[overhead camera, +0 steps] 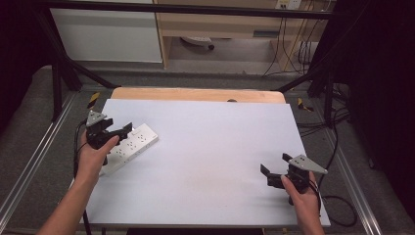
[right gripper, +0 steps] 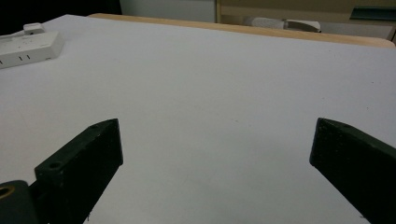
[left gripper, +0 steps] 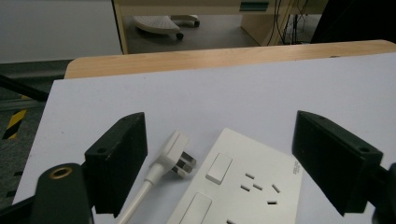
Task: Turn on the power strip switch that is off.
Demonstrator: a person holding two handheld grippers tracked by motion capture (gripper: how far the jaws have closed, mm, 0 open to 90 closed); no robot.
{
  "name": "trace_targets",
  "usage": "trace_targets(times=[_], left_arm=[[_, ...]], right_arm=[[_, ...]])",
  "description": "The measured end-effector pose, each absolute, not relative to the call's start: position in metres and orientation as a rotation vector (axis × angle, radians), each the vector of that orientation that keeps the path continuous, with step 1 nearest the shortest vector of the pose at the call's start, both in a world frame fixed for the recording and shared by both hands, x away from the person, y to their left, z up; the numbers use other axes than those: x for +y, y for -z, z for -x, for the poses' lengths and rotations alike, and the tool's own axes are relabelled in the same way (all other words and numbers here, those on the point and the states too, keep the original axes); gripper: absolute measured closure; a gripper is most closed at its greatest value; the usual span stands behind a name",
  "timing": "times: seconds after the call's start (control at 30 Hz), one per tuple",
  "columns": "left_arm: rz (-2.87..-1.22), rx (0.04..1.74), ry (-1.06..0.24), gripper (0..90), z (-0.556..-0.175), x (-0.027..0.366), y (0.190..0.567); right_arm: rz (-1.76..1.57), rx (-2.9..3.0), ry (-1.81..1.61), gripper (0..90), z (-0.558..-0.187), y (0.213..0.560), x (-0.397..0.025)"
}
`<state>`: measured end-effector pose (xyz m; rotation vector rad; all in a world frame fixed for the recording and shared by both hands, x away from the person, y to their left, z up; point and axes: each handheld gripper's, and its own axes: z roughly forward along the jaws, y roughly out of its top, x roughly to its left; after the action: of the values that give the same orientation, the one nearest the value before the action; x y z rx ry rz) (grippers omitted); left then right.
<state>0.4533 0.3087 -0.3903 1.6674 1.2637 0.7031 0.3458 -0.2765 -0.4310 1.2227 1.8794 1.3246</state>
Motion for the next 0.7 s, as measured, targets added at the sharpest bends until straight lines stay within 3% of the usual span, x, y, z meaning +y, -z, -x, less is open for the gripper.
trace_targets(times=[0.7], left_arm=[[-1.696,1.286,-0.677,19.2,-0.4621,0.3024,0.3996]], right_arm=[[-1.222,1.88,-1.324,3.1,-0.3457,0.4311,-0.2767]])
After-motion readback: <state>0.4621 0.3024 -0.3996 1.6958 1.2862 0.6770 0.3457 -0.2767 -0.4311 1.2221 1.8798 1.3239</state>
